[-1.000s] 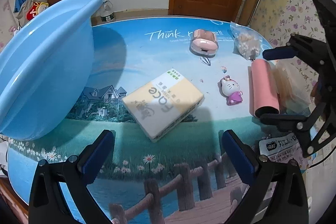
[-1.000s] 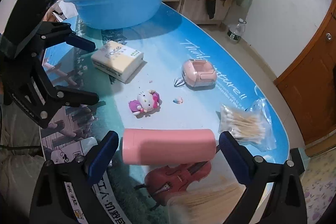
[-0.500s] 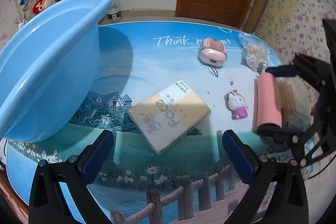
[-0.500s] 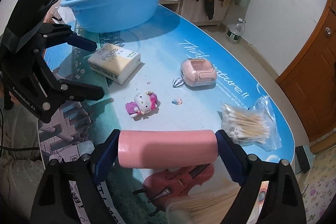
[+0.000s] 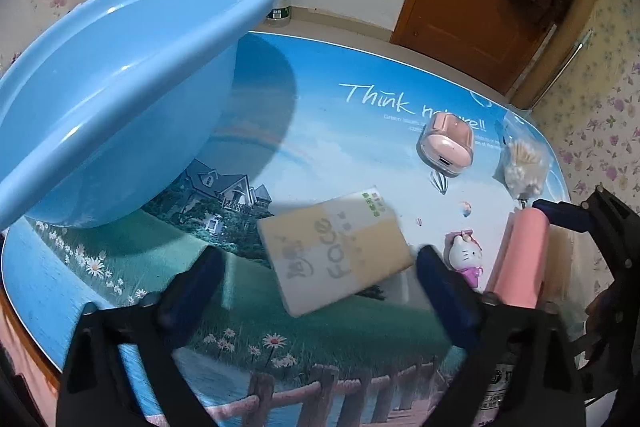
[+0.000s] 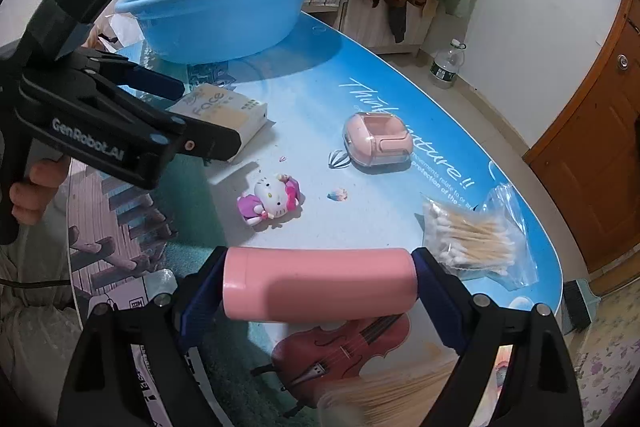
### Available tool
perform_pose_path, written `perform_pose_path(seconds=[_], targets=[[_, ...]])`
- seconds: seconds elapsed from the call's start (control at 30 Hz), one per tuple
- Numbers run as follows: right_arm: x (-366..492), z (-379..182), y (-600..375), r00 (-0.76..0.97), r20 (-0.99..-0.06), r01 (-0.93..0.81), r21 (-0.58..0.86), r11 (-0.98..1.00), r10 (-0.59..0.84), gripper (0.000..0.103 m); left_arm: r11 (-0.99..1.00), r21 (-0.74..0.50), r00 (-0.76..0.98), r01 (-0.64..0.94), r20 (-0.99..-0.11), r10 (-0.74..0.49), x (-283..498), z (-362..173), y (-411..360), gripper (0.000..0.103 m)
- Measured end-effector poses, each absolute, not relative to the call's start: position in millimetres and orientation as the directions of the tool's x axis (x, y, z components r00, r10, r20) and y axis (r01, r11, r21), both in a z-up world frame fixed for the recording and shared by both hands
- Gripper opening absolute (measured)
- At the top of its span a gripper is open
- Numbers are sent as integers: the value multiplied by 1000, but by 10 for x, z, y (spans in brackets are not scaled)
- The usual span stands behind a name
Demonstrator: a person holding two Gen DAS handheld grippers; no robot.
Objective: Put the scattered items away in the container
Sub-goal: 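Grasp the pink cylinder with the right gripper while the left gripper grasps the 'Face' tissue pack, then carry both items over the blue basin while the left gripper releases the tissue pack inside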
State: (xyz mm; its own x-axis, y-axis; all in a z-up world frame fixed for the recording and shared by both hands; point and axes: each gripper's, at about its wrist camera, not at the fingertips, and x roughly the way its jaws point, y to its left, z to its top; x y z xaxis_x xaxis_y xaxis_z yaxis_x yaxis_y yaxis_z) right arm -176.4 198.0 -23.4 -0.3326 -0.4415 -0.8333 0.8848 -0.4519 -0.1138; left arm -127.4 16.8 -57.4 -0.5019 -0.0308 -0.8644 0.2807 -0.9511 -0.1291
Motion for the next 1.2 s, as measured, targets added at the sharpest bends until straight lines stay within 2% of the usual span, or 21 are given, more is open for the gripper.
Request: perform_pose_path(seconds=[0.13,0.37,0.47,0.57,0.87,1.2], targets=[[-1764,-248,1970,-332,-835,886,-116,-448,-440,91,-936,-148,-499,318,-866,-33,-1281,-553,151,85],[-1787,-271,1950,-320,-843,888,-107,-448,-433,91,-912,-150,-459,382,-887,-46,-1388,-538,124,90],[-1792,-272,1947,-313,-845,888,-98,-450,-433,91,-906,-164,-466,389,-884,-41,-1382,-543,126,88],[-1801,-271,1942,-306,-848,887,-88,-453,-433,91,-921,-165,-487,352,-873,-30,-1356,-516,163,71],[-1798,-269,1956,-314,-843,881,-87,-465,-437,90,-949,-156,-527,273,-850,-12,-1313,-492,194,70],[-1684,-273,1971,-362,-827,860,-118,-497,-430,90,-985,-97,-669,140,-743,-22,-1070,-100,323,70]])
